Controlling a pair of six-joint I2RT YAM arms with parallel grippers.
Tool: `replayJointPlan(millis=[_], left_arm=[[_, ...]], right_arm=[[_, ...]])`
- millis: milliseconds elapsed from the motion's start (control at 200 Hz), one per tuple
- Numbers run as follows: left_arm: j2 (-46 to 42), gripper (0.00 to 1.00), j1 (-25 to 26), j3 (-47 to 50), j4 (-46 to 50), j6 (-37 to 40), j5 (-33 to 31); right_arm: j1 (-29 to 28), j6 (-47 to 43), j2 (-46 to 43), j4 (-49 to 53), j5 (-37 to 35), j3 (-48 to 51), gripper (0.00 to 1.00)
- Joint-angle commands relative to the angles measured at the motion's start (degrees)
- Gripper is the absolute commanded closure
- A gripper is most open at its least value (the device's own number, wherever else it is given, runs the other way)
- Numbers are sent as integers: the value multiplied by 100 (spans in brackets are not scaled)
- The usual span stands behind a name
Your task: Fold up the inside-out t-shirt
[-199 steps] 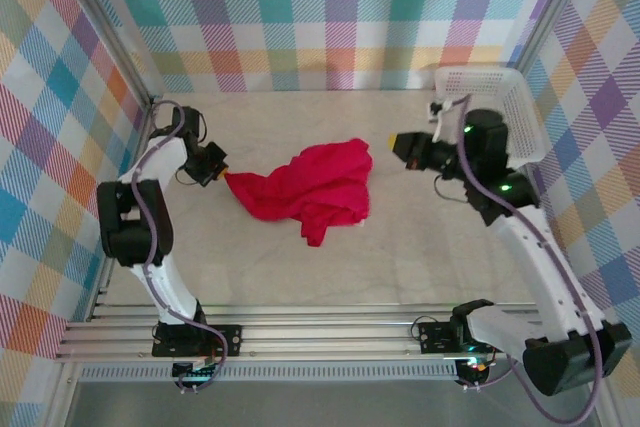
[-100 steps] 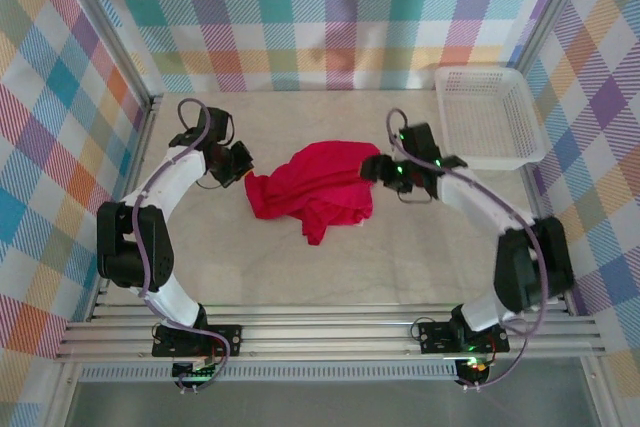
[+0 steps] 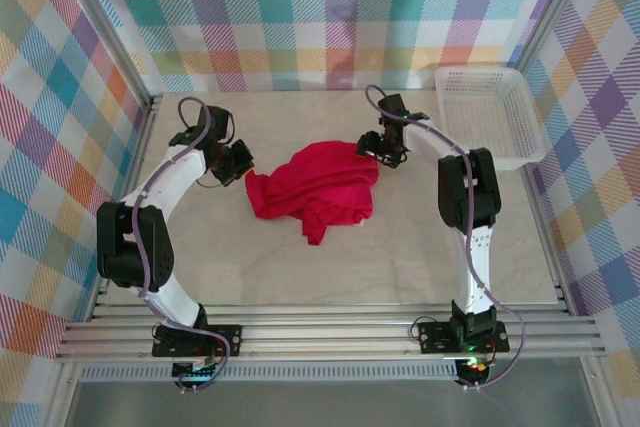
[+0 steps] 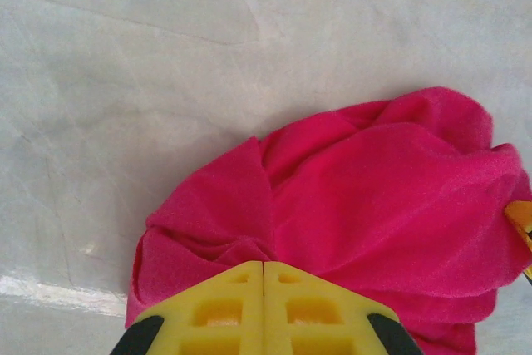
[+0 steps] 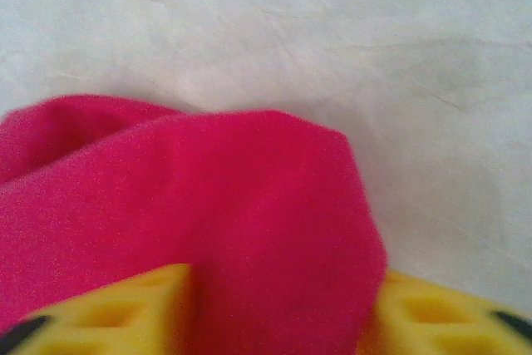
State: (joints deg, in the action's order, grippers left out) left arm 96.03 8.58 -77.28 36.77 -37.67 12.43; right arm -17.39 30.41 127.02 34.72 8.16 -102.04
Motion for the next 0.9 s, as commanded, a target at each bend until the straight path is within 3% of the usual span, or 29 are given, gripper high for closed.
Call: replayJointPlan(millis=[0,165,300,400,585,750,900], left_arm=[[319,100,-29,-654,178,161,53],[1032,100,-303,-2297,797,380,14],[1146,100,-631,-3251,992,418,-1],[806,100,-839,-3071,743,385,-109],[244,100,-903,-1255,-172,164,33],[257,100,-843,397,-1076,-78,253],[390,100,-727,904,-1134,76,112]], right_arm=[[77,-71,43,105,551,-840,97],[92,-647,-70,772,625,-2504,100],[89,-1127,-899,589,865,-2544,100],[90,-1309,-2155,-323,997,-1082,100],[32,-1170,-4307,-1769,1082,2594,100],[-47,-376,-5056,-2897,1195,5413,100],[-54,-205,-5275,-3055,976,6354,100]])
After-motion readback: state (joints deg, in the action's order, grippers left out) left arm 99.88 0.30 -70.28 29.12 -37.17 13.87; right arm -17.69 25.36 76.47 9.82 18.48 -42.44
